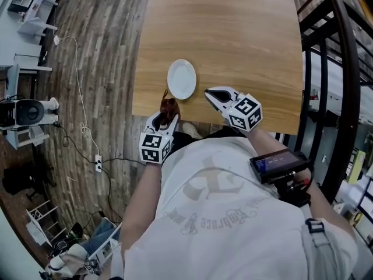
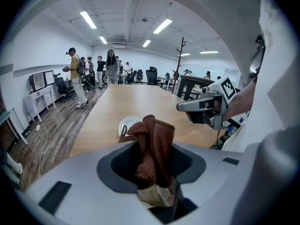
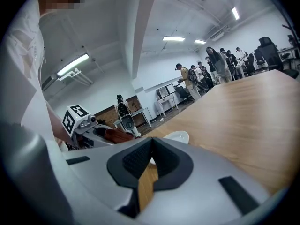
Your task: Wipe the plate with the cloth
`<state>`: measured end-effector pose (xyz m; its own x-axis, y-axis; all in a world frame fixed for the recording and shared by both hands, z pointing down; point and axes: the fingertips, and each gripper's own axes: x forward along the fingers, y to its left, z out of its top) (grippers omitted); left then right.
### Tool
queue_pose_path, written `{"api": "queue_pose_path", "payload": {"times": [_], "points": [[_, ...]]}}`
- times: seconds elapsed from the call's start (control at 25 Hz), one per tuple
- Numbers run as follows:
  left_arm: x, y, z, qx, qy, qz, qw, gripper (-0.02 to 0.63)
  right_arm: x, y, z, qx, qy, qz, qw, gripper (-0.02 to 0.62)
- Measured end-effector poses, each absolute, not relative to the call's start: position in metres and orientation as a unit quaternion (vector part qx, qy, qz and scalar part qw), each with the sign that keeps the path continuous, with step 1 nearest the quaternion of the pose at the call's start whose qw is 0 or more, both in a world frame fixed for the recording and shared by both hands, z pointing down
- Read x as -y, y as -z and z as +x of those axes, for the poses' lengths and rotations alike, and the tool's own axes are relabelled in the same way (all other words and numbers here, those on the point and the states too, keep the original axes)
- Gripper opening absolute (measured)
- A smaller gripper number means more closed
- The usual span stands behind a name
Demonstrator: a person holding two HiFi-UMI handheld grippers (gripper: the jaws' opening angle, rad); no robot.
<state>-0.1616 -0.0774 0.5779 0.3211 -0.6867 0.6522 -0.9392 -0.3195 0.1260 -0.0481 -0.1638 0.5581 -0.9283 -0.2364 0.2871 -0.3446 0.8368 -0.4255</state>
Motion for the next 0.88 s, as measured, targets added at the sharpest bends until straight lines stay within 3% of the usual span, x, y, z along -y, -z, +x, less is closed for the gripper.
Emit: {"api": "queue_pose_path", "payload": {"times": [0.44,0.72,0.88], "points": [[0.102,-0.601,-0.162,0.463,-0.325,0.783,0.258,0.17,0.179,-0.567,-0.033,0.937,-0.268,0.196,0.105,0.012],[0.128,-0.623,-0.149,0.368,-0.46,0.793,0.157,0.17,0.189,-0.577,-0.022,0.925,-0.288,0.227,0.099,0.012],[0.134,-0.637,-0.139,0.316,-0.498,0.796,0.135,0.17,0.195,-0.58,-0.014,0.919,-0.294,0.244,0.095,0.012]]}}
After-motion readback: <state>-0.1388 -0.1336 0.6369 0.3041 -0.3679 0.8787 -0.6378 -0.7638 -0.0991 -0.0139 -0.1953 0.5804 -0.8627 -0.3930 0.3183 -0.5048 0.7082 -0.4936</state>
